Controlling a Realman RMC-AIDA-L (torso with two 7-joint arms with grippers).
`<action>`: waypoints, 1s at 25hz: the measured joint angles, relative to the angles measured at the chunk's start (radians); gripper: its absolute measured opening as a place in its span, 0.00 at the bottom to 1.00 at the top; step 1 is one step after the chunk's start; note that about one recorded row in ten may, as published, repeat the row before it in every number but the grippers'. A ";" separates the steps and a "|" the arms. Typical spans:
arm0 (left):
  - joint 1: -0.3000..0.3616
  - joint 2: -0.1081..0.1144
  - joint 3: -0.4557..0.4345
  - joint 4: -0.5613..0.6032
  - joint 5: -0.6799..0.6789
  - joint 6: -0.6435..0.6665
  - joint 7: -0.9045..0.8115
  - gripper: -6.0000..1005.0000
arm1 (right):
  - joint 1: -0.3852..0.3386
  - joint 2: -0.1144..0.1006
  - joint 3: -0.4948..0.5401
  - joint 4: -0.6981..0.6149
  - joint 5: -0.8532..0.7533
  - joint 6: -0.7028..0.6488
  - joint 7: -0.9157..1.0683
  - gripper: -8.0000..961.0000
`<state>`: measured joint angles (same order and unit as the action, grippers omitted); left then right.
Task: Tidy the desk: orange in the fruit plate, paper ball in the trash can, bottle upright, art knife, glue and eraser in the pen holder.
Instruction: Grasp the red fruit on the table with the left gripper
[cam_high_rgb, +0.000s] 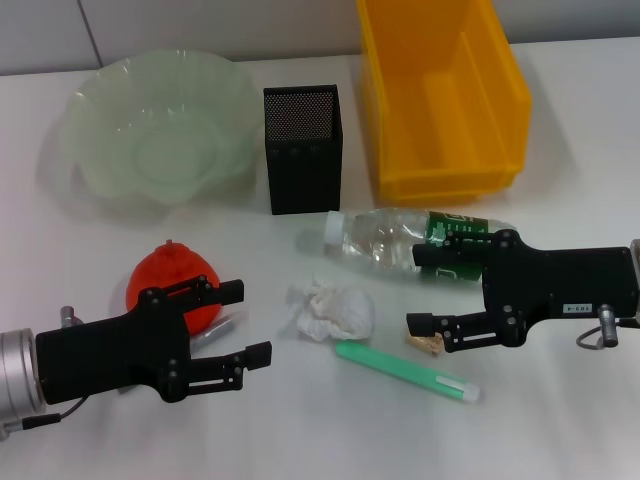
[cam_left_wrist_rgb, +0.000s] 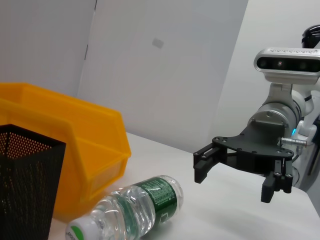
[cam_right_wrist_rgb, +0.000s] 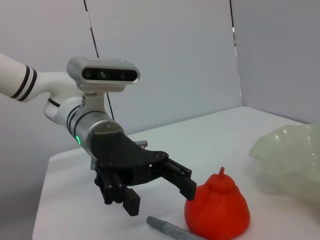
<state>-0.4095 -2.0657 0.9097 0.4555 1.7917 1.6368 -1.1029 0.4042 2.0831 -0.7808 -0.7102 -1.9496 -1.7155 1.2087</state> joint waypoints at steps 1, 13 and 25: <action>0.000 0.000 0.000 0.000 0.000 0.000 0.000 0.84 | -0.001 0.000 0.000 0.000 0.000 -0.001 0.000 0.87; 0.005 -0.001 0.000 0.000 -0.003 0.005 0.017 0.84 | -0.007 0.000 0.007 0.006 0.000 0.000 -0.009 0.87; 0.095 -0.004 -0.045 -0.001 -0.218 -0.018 0.218 0.84 | -0.035 0.000 0.028 0.024 0.000 0.015 -0.034 0.87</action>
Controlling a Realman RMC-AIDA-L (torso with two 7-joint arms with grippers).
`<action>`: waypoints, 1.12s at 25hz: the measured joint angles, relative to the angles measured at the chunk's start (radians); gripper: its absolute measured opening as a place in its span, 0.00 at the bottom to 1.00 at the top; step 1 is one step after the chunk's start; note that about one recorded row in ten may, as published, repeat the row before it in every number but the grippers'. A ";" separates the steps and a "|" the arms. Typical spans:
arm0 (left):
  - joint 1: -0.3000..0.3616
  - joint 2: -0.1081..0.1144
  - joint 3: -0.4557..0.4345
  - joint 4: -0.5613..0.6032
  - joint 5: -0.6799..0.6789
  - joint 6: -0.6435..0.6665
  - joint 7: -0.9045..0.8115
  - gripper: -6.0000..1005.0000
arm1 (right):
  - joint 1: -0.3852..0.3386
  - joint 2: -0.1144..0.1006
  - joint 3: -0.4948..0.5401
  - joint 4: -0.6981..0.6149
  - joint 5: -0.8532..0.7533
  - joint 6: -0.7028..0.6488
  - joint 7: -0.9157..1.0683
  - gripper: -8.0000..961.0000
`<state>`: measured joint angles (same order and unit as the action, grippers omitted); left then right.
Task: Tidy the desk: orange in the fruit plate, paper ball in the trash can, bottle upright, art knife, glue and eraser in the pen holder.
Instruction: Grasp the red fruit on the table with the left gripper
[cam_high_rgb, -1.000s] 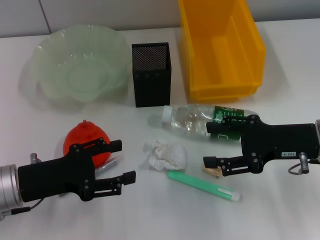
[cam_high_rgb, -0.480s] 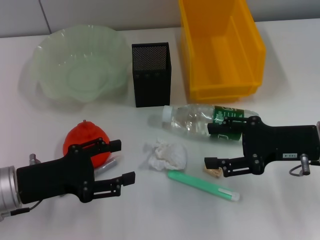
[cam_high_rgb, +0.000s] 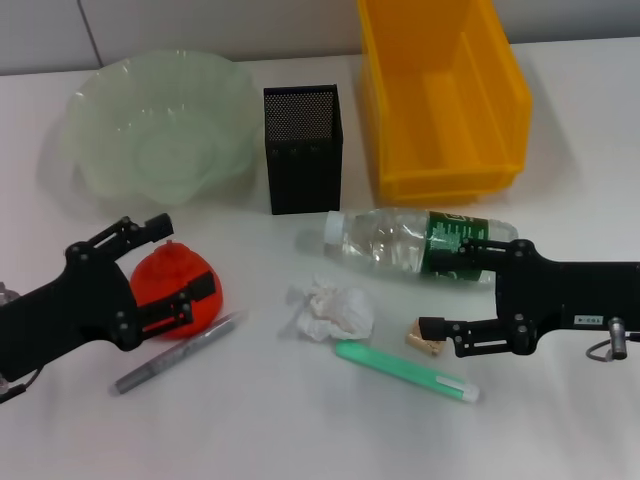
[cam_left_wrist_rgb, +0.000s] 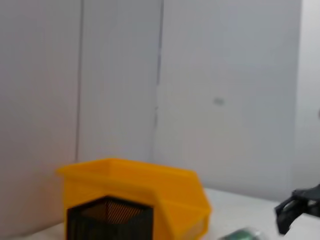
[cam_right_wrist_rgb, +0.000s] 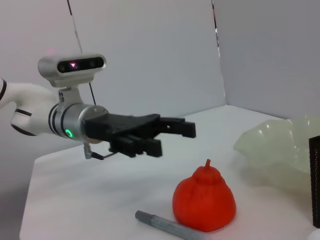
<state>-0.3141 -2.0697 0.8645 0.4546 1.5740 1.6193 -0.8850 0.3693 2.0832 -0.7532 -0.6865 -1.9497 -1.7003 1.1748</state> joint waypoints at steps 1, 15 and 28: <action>-0.005 -0.001 0.006 -0.010 0.002 -0.041 0.005 0.84 | 0.000 0.000 0.000 0.000 0.000 0.000 0.000 0.87; -0.056 -0.003 0.003 -0.117 0.000 -0.304 0.013 0.84 | 0.006 0.000 0.000 0.001 0.001 0.001 0.000 0.87; -0.063 -0.003 0.014 -0.147 -0.016 -0.359 0.007 0.84 | 0.010 0.000 -0.001 0.001 0.003 0.001 0.000 0.87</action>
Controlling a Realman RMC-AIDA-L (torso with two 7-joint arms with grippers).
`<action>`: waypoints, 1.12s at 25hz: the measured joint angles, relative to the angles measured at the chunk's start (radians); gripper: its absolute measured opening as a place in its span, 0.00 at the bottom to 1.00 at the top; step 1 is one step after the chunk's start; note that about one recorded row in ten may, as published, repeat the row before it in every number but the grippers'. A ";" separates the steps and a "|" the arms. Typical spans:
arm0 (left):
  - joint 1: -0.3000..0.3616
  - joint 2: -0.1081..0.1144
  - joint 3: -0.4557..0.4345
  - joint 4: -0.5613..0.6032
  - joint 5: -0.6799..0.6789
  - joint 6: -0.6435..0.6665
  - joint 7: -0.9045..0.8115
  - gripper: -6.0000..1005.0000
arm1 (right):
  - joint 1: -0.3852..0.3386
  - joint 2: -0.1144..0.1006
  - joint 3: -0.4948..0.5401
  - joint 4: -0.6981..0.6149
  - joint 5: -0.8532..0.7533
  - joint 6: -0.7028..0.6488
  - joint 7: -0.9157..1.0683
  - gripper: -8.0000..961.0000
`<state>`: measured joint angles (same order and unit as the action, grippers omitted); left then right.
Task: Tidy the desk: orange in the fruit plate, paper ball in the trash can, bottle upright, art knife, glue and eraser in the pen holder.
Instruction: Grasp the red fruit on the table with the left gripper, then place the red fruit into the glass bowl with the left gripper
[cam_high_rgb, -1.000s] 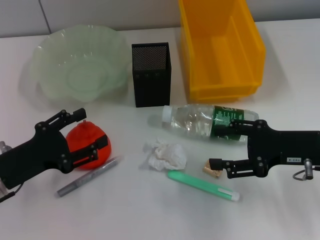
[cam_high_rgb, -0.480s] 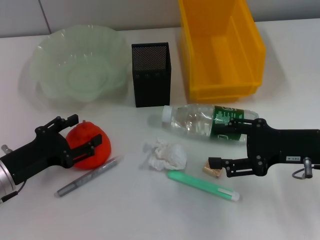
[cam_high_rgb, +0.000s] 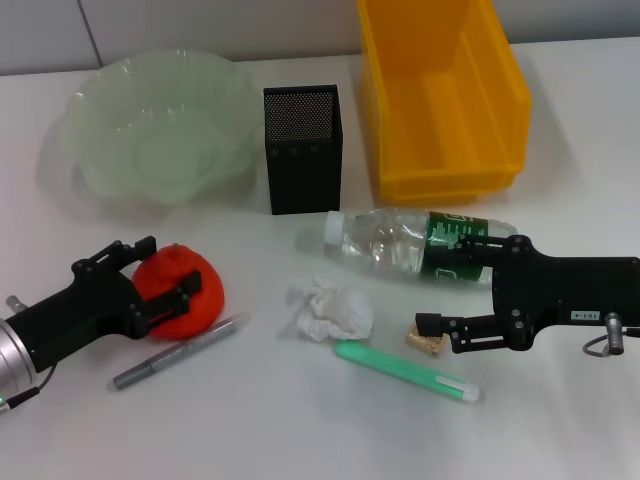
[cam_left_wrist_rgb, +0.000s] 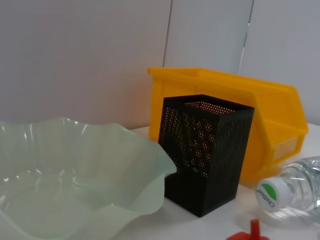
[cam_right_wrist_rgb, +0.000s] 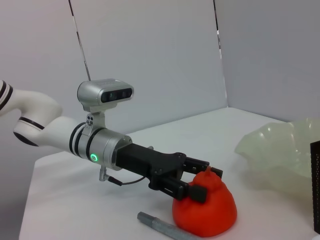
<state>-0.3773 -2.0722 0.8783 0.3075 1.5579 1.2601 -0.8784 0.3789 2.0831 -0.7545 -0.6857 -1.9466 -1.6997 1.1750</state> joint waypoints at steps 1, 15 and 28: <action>0.000 0.001 0.015 0.001 0.000 0.001 0.000 0.81 | 0.000 0.000 0.000 0.000 0.000 0.000 0.000 0.87; -0.003 0.005 0.045 0.023 -0.007 0.071 -0.002 0.48 | -0.001 0.000 0.000 0.000 0.000 0.001 0.003 0.87; -0.154 -0.003 -0.013 0.045 -0.260 0.048 -0.025 0.23 | 0.003 0.000 -0.001 0.002 0.019 -0.008 0.010 0.87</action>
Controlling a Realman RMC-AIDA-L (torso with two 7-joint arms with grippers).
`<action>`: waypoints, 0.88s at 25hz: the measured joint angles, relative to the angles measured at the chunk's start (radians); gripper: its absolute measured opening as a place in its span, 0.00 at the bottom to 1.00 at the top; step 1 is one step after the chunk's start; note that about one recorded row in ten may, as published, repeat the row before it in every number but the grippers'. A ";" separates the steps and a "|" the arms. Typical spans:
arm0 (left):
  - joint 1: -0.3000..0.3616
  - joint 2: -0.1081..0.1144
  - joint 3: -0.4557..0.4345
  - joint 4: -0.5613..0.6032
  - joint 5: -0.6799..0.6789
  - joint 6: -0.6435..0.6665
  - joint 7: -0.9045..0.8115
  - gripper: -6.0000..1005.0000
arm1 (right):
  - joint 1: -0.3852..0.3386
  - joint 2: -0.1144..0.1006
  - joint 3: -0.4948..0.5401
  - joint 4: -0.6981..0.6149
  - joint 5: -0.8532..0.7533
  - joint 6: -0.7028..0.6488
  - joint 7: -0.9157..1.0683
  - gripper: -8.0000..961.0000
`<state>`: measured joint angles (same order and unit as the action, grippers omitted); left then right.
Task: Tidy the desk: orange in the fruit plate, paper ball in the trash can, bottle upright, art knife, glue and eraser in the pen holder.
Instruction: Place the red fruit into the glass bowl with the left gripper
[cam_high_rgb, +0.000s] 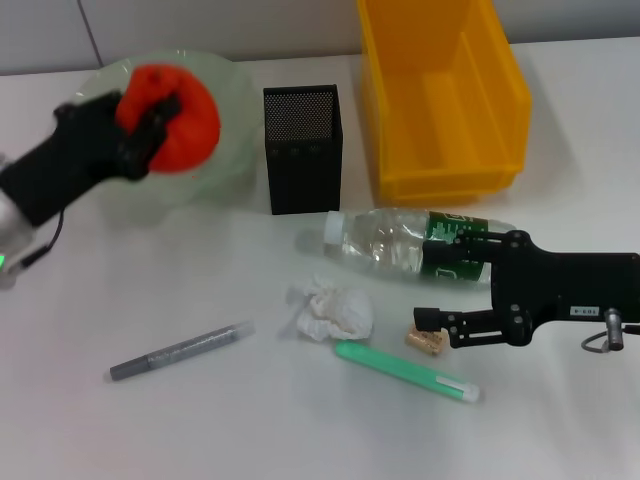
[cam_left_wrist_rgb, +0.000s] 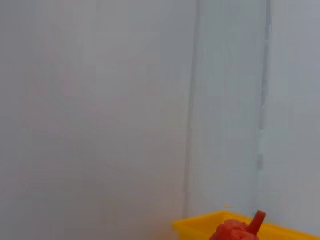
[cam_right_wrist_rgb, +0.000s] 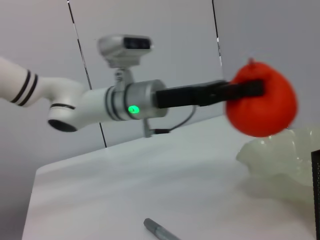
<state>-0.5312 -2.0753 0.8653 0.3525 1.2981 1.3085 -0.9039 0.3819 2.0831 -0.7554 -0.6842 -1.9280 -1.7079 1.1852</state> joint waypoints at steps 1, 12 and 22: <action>-0.018 -0.001 0.000 -0.002 -0.005 -0.037 -0.001 0.22 | 0.000 0.000 -0.001 0.000 0.003 0.000 0.000 0.87; -0.110 -0.005 0.001 -0.024 -0.083 -0.335 0.003 0.14 | 0.009 -0.001 -0.005 -0.009 0.006 -0.003 0.015 0.87; -0.098 -0.003 0.011 -0.039 -0.103 -0.334 0.007 0.33 | 0.015 -0.001 -0.001 -0.009 0.006 -0.003 0.016 0.87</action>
<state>-0.6292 -2.0788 0.8767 0.3131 1.1956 0.9748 -0.8971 0.3969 2.0816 -0.7562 -0.6934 -1.9219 -1.7104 1.2012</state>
